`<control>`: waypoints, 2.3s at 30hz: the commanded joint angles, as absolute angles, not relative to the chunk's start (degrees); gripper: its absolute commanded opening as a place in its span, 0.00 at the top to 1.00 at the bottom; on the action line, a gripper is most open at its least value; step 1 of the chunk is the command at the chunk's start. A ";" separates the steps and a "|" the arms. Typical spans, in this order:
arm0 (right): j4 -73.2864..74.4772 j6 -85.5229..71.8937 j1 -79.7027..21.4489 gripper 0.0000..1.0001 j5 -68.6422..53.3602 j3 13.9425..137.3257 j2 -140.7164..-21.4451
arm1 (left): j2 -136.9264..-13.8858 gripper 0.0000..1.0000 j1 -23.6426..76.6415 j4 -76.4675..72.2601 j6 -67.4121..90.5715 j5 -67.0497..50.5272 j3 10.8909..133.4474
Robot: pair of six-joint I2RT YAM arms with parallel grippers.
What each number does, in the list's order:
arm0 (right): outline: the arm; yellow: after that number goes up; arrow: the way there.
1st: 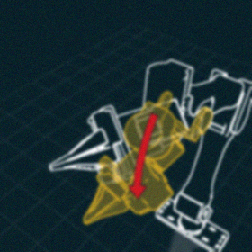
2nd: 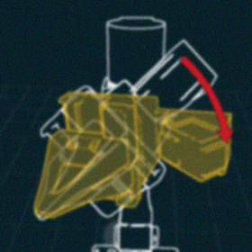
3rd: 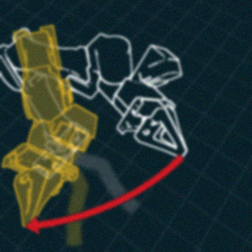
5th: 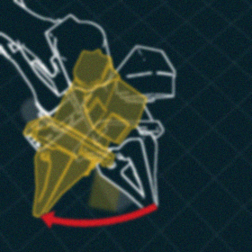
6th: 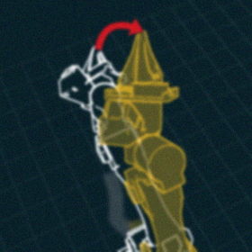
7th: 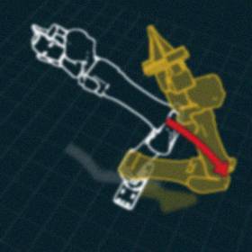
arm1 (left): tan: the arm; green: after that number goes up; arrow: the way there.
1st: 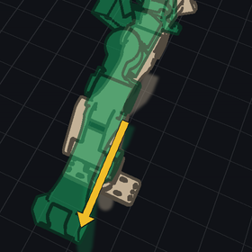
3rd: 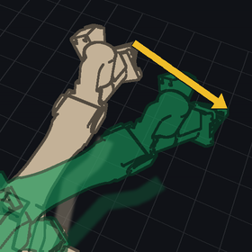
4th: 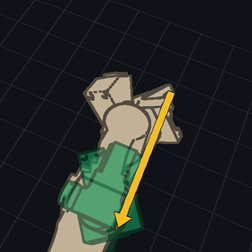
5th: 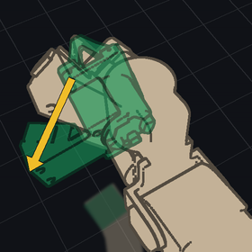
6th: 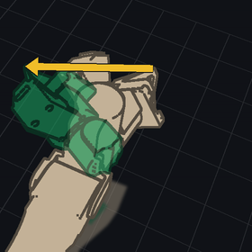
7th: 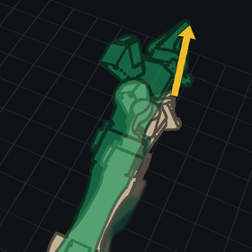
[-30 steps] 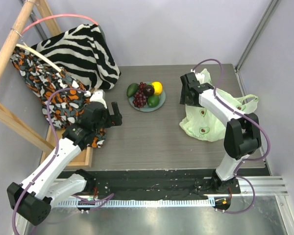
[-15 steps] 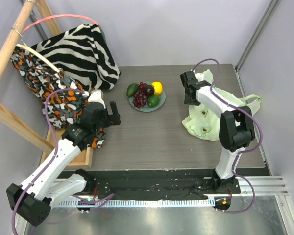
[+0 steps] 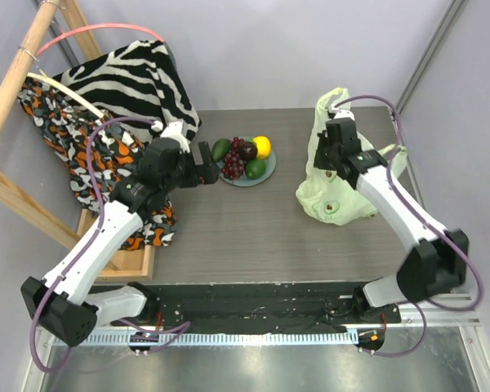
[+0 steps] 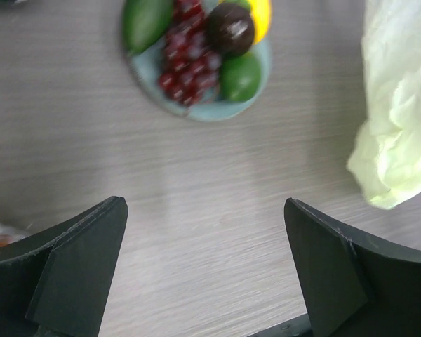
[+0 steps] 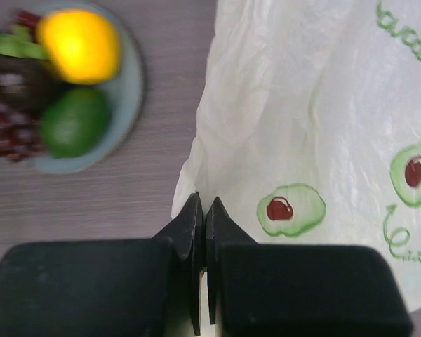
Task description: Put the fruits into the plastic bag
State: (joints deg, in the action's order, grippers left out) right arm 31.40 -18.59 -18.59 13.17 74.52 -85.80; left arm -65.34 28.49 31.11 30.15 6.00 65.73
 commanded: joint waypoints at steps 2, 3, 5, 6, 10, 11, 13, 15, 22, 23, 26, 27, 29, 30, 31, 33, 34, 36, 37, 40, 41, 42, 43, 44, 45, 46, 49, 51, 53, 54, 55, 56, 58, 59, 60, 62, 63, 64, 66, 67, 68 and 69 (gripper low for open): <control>19.17 -13.98 -19.68 0.99 0.79 63.75 -73.58 | -70.56 0.00 28.30 29.10 34.18 -4.29 74.79; 18.64 -14.06 -20.21 0.99 -2.34 62.42 -71.22 | -71.36 0.00 28.39 28.66 35.49 -5.70 75.49; 17.14 -14.76 -20.83 0.99 -3.86 58.82 -68.92 | -73.73 0.00 28.39 26.38 37.17 -9.48 76.64; 16.62 -15.11 -21.18 0.99 -4.48 57.58 -67.95 | -74.52 0.00 28.39 25.41 37.79 -10.71 76.73; 15.29 -16.96 -23.11 0.99 -6.59 53.01 -63.56 | -77.78 0.00 28.39 20.40 41.13 -14.76 76.64; 15.21 -17.40 -23.20 0.99 -6.77 51.78 -62.94 | -78.48 0.00 28.39 19.00 41.39 -15.29 76.73; 15.03 -18.28 -23.29 0.99 -8.08 50.72 -61.18 | -80.68 0.00 28.39 17.24 41.57 -15.29 77.08; 15.20 -19.16 -23.29 0.99 -10.10 49.57 -60.04 | -82.95 0.00 28.39 16.18 41.57 -14.68 77.17; 19.15 -19.42 -23.38 0.99 -17.13 48.34 -55.55 | -90.51 0.00 27.69 10.65 41.92 -17.57 80.59; 19.86 -19.16 -23.38 0.99 -17.49 48.17 -54.59 | -91.05 0.00 27.34 9.33 43.75 -18.19 80.86; 21.79 -18.90 -23.38 0.99 -17.67 47.12 -53.09 | -93.24 0.00 26.19 3.01 48.24 -20.73 81.65; 22.06 -19.07 -23.29 0.99 -18.01 46.67 -52.13 | -93.95 0.00 26.10 1.60 49.99 -21.44 82.61; 22.06 -19.42 -23.29 0.99 -18.28 45.97 -51.42 | -96.14 0.00 26.10 0.26 50.71 -22.23 84.19; 22.15 -19.60 -23.38 0.99 -18.54 45.79 -51.16 | -96.76 0.00 26.10 0.26 51.06 -22.50 85.42; 22.15 -19.69 -23.29 0.99 -18.72 45.36 -51.07 | -97.38 0.00 26.10 -1.56 50.98 -22.67 85.95; 22.32 -19.78 -23.38 0.99 -18.81 45.09 -51.24 | -98.96 0.00 26.02 -1.32 50.36 -21.89 87.27; 22.41 -19.95 -23.38 0.99 -18.90 45.09 -51.33 | -99.57 0.00 26.02 -1.06 49.58 -21.36 87.62; 22.50 -20.21 -23.38 0.99 -18.90 45.09 -51.07 | -101.42 0.00 25.93 -0.18 48.78 -20.92 88.94; 22.67 -20.13 -23.38 0.99 -18.46 45.17 -50.72 | -102.03 0.00 25.93 -0.18 48.43 -21.27 89.47; 23.20 -19.51 -23.38 0.99 -18.28 45.35 -50.80 | -104.15 0.00 26.19 1.05 48.86 -22.50 90.09; 23.38 -19.25 -23.29 0.99 -18.37 45.35 -50.97 | -104.59 0.00 26.71 0.97 48.78 -22.59 90.09; 23.55 -19.16 -23.38 0.99 -18.46 45.44 -51.15 | -105.37 0.00 26.89 1.05 48.52 -22.76 90.09; 23.55 -19.07 -23.38 0.99 -18.54 45.61 -51.33 | -105.82 0.00 27.07 1.05 48.34 -22.94 90.17; 23.73 -18.81 -23.38 0.99 -18.81 45.70 -51.59 | -106.17 0.00 27.33 1.05 48.17 -23.11 90.18; 23.73 -18.72 -23.38 0.99 -19.16 45.79 -51.77 | -106.69 0.00 27.42 0.45 48.25 -23.03 90.26; 23.90 -18.29 -23.38 0.99 -19.42 45.79 -52.03 | -107.05 0.00 27.60 0.27 48.34 -23.46 90.52; 25.22 -17.49 -23.38 0.99 -19.95 45.88 -53.35 | -109.24 0.00 27.86 -1.14 47.55 -25.57 93.42; 25.40 -17.58 -23.38 0.99 -19.43 45.97 -53.18 | -110.39 0.03 28.30 -0.18 46.50 -26.10 95.44; 25.22 -17.67 -23.29 0.99 -18.73 46.14 -52.82 | -111.79 0.09 28.56 1.75 46.14 -26.98 96.41; 25.31 -17.67 -23.38 0.99 -18.02 46.23 -52.74 | -112.14 0.15 28.56 2.80 45.79 -27.50 96.59; 25.40 -17.84 -23.29 0.99 -17.76 46.32 -52.65 | -112.32 0.20 28.56 3.25 45.70 -28.12 96.42; 25.40 -18.19 -23.38 0.99 -17.49 46.23 -52.47 | -112.15 0.24 28.65 3.34 45.53 -28.21 95.46; 25.14 -18.98 -23.38 0.99 -16.70 45.71 -52.38 | -111.54 0.34 28.57 3.34 44.83 -28.04 94.31; 24.96 -19.16 -23.29 0.99 -16.61 45.44 -52.30 | -110.75 0.37 28.56 3.34 44.48 -28.21 93.44; 24.53 -19.60 -23.38 0.99 -16.44 45.27 -52.21 | -110.31 0.39 28.56 3.60 44.04 -28.21 93.17; 24.00 -20.21 -23.38 0.99 -16.44 44.91 -52.21 | -109.78 0.43 28.65 3.78 43.33 -29.00 92.55; 23.65 -20.56 -23.38 0.99 -16.00 44.91 -52.12 | -109.43 0.54 28.65 3.61 43.24 -29.61 92.46; 23.64 -20.83 -23.29 0.99 -15.39 45.09 -52.29 | -109.34 0.62 28.57 3.69 43.16 -30.05 92.46; 23.90 -21.53 -23.29 0.99 -12.84 45.35 -52.82 | -108.46 0.87 28.65 3.95 42.89 -29.45 92.11; 24.08 -21.79 -23.38 0.98 -12.14 46.13 -53.17 | -108.02 0.93 28.65 4.04 42.72 -28.75 91.94; 24.26 -22.41 -23.29 0.88 -11.00 46.66 -53.61 | -107.58 0.99 28.65 4.13 42.11 -27.96 91.67; 25.04 -22.67 -23.29 0.81 -10.20 47.28 -53.87 | -106.97 1.00 28.65 4.39 41.58 -27.08 91.67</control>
